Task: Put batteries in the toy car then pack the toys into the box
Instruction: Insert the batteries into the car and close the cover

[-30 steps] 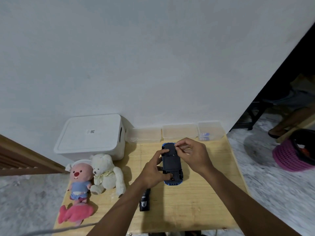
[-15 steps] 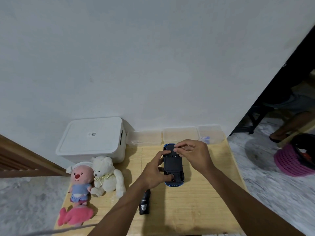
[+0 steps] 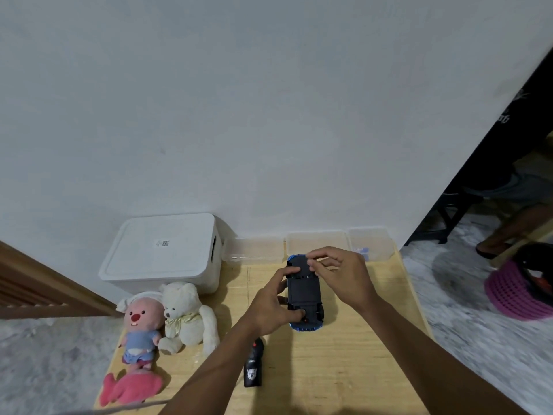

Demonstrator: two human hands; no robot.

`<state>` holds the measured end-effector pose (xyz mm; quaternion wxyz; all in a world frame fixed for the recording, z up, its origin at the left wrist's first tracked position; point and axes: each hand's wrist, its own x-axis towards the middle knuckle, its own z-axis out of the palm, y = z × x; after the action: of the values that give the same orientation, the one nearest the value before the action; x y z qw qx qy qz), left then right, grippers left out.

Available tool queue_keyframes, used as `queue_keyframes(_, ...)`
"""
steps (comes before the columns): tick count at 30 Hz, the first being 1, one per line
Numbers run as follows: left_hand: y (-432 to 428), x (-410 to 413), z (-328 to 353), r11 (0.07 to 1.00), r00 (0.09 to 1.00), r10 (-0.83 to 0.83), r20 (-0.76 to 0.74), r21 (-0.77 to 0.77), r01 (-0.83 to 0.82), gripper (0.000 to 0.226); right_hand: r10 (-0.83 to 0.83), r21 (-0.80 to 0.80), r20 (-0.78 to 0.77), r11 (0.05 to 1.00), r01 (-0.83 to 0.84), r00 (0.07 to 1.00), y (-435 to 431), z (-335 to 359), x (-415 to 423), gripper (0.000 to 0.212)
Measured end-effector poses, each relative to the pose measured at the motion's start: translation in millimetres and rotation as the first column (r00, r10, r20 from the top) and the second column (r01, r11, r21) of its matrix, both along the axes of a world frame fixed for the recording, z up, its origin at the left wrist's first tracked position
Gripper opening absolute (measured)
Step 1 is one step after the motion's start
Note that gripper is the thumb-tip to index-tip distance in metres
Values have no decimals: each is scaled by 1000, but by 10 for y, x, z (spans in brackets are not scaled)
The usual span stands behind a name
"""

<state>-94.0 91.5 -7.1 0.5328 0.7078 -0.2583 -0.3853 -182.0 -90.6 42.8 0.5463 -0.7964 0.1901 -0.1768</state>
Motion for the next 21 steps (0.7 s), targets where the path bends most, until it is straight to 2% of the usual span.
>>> queue_keyframes(3,3,28,-7,1000,1000,2,10,0,-2,82,-1,-67,-32,998,-1,999,-43,7,-2,22)
queue_keyframes(7,20,45,-8,1000,1000,8,7,10,-8,83,13,-153,-73,988,-24,997,-128,41,25,6)
queue_keyframes(13,-10,27,9,1000,1000,-2,9,2,2,83,79,-162,-49,983,-86,996,-141,107,64,12)
queue_keyframes(18,-14,27,19,1000,1000,6,12,3,-6,83,73,-159,-66,984,-83,995,-153,88,34,21)
queue_keyframes(21,-11,21,16,1000,1000,1,13,9,-1,84,54,-101,-50,993,-59,997,-188,93,43,13)
